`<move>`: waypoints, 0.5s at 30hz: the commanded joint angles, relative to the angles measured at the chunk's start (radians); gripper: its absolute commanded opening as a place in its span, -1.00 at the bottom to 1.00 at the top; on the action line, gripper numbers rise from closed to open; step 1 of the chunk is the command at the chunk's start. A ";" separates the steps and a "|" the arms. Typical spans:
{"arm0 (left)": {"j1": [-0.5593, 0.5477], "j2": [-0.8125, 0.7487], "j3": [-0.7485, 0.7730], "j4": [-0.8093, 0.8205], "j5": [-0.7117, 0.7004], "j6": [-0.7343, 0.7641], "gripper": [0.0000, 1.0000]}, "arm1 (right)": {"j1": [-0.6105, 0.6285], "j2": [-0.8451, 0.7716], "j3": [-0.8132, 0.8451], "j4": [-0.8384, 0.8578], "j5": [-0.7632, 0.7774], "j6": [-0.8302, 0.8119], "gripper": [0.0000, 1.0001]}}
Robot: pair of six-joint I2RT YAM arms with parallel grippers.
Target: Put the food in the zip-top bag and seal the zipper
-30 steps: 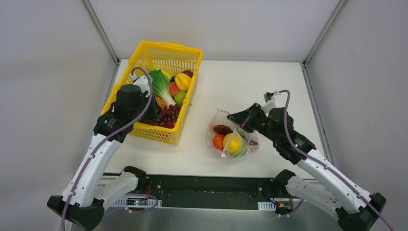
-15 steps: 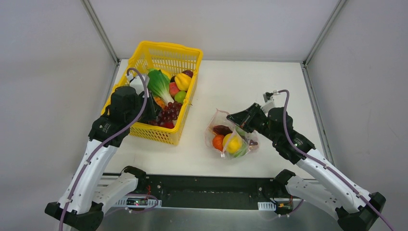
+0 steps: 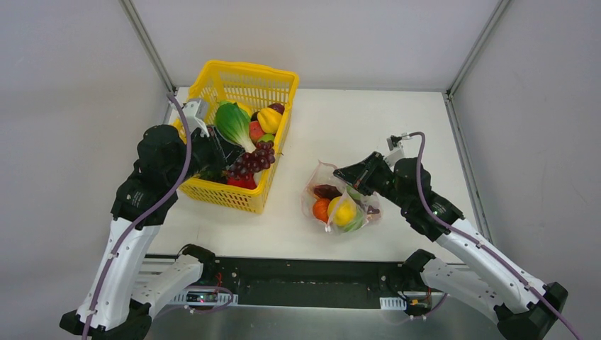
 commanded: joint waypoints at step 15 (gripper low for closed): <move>-0.181 -0.015 -0.008 0.099 0.113 -0.060 -1.00 | -0.002 0.013 0.039 0.066 -0.005 -0.005 -0.89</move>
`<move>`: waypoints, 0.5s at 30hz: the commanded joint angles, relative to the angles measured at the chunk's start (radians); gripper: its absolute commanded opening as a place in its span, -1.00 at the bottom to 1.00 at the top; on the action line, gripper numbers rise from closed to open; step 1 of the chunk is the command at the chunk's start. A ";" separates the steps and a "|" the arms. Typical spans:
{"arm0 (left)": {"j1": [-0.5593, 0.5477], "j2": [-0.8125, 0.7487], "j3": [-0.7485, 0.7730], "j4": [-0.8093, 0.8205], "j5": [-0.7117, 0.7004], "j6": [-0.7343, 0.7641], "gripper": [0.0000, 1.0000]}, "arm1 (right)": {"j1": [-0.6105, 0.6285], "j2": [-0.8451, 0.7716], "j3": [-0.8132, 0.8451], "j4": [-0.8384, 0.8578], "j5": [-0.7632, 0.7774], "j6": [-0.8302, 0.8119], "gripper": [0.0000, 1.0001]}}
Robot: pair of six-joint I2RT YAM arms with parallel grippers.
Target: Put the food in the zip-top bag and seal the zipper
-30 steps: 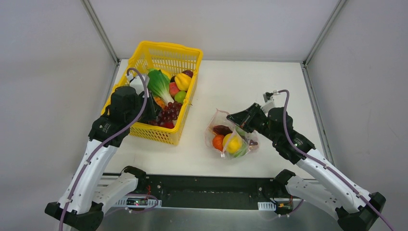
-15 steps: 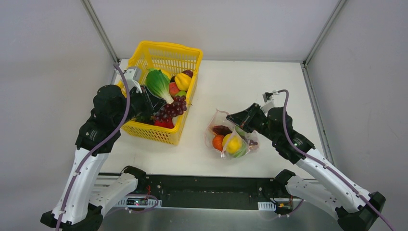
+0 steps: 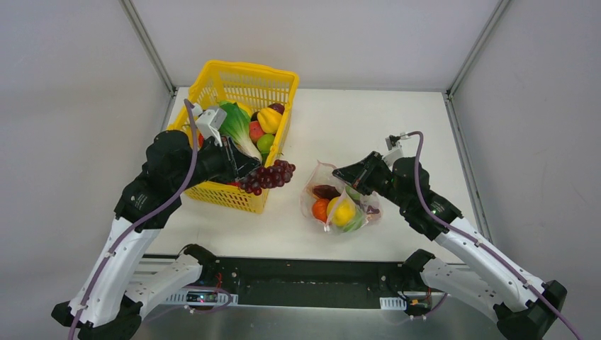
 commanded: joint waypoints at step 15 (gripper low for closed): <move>-0.275 0.038 -0.039 0.175 -0.064 -0.062 -1.00 | -0.002 -0.007 0.040 0.055 0.027 -0.003 -0.89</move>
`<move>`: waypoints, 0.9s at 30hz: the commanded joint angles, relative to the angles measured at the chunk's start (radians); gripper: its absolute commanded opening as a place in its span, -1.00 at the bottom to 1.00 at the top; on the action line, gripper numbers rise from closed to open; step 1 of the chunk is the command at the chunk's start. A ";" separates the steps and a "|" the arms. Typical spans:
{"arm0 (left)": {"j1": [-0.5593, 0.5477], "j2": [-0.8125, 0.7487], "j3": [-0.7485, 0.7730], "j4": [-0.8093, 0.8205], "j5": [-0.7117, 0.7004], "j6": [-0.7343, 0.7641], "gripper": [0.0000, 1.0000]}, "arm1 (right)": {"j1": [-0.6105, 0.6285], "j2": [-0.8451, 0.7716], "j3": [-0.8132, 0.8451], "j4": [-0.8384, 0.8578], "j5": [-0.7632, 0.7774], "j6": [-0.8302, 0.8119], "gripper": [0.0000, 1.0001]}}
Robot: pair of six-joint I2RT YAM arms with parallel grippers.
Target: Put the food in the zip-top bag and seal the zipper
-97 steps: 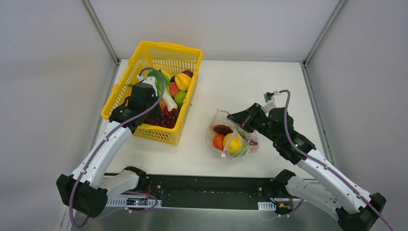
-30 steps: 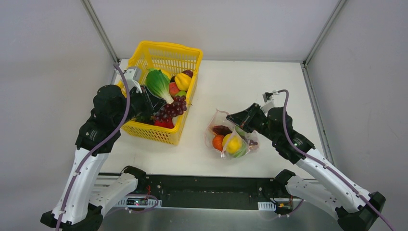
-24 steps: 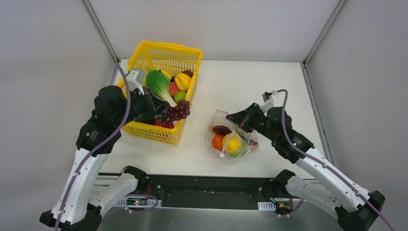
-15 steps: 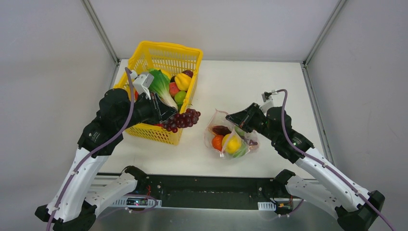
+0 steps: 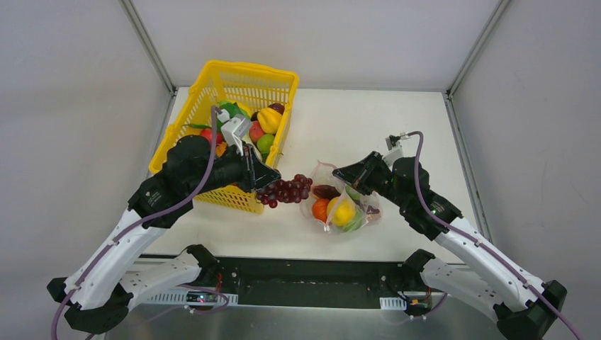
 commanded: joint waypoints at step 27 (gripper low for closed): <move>-0.220 0.209 -0.103 0.314 -0.152 -0.090 -1.00 | -0.002 -0.015 0.037 0.049 0.023 -0.004 -0.89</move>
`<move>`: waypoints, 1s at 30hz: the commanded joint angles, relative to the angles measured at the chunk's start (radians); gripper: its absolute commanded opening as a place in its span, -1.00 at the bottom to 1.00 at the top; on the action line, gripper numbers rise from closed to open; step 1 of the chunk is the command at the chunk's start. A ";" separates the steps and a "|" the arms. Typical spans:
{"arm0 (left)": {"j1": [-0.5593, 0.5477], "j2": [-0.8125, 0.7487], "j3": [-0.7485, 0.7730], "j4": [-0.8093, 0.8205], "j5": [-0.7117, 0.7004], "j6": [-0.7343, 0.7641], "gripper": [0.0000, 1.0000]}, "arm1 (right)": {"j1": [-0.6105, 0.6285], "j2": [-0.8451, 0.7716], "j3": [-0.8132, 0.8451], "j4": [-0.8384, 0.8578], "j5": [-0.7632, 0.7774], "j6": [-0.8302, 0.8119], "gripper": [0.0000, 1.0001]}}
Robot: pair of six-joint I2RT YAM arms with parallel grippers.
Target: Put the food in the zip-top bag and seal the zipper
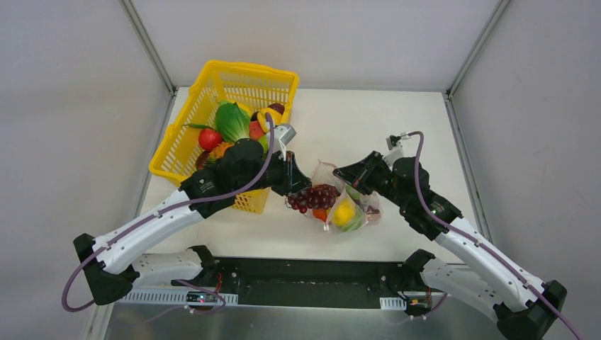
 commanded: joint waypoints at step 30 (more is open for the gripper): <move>-0.127 0.322 0.067 0.192 -0.261 -0.103 -1.00 | -0.001 -0.006 0.028 0.150 -0.083 0.041 -0.90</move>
